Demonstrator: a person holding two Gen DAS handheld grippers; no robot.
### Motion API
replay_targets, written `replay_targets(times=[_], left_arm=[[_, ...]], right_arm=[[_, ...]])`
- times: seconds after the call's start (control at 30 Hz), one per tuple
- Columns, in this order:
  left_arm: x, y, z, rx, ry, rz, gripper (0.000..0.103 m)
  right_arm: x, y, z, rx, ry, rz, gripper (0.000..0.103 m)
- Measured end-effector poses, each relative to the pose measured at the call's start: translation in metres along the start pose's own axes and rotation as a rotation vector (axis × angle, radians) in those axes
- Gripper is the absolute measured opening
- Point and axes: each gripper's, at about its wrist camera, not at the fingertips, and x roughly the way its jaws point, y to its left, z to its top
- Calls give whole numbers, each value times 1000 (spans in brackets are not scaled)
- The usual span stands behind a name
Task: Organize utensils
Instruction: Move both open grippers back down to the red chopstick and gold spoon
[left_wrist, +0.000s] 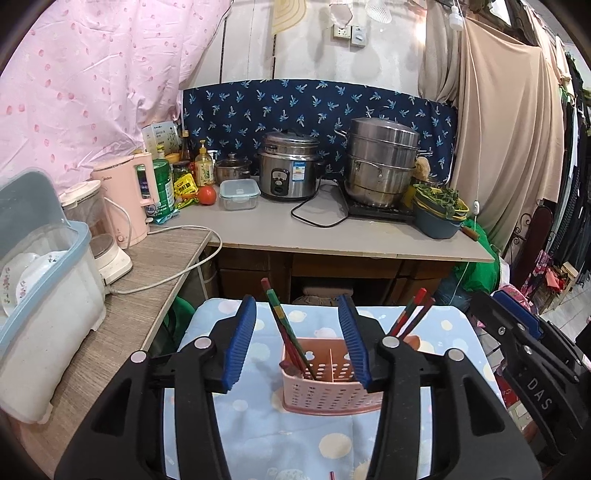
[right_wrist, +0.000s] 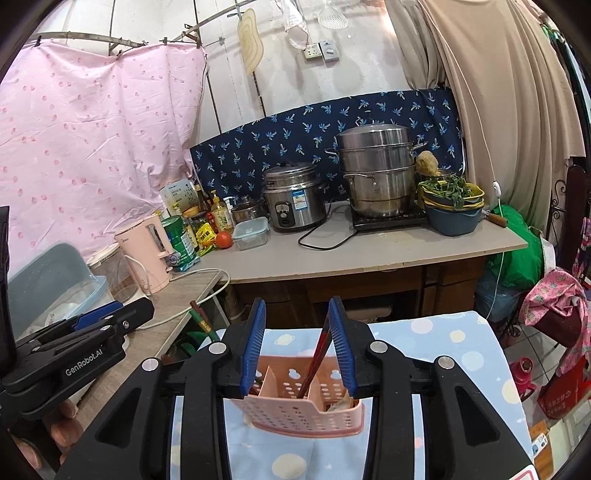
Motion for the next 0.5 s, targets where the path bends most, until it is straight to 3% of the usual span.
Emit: replay_targets(times=[0.5], left_arm=[[-56,-1,-41,26,-1,-10,49]], right_arm=[[-71,8,-45,-51,-4,-20,36]])
